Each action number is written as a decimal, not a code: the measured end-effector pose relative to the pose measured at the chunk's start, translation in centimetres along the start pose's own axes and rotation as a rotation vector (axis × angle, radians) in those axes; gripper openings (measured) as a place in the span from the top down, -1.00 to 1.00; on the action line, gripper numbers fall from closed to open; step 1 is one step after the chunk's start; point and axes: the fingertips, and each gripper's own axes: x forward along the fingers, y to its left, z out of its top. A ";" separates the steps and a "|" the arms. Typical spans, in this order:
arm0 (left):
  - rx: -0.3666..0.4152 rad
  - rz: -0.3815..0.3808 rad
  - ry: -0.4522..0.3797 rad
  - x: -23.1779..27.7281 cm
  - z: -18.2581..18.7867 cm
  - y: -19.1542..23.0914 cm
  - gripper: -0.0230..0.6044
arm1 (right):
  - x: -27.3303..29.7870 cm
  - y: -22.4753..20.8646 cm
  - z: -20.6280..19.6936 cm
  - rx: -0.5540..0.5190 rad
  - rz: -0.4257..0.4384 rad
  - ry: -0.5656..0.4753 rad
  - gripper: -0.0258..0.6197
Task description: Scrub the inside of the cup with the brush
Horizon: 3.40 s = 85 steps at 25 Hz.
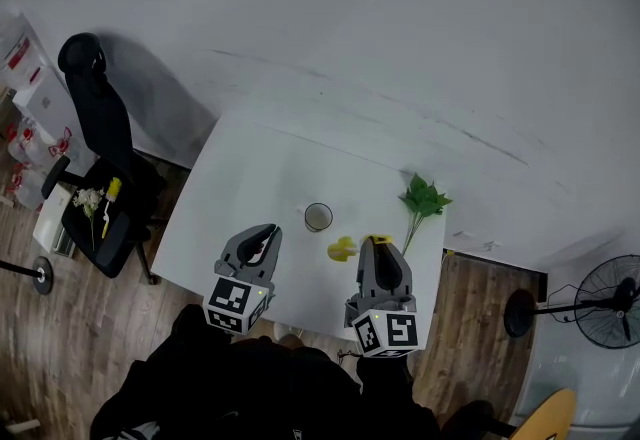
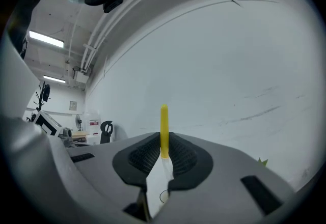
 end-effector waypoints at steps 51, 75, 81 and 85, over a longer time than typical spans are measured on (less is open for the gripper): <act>-0.079 0.063 0.258 13.2 -12.1 7.0 0.79 | 16.3 -2.4 -12.0 0.096 0.165 0.236 0.72; 0.028 -0.023 0.433 18.0 -20.2 6.6 0.40 | 16.7 -3.0 -13.4 0.114 0.185 0.242 0.72; 0.061 -0.035 0.472 19.2 -22.1 6.7 0.38 | 16.8 -3.2 -13.3 0.118 0.178 0.239 0.72; 0.068 -0.047 0.481 19.7 -22.9 6.6 0.38 | 16.8 -3.1 -13.4 0.115 0.181 0.239 0.72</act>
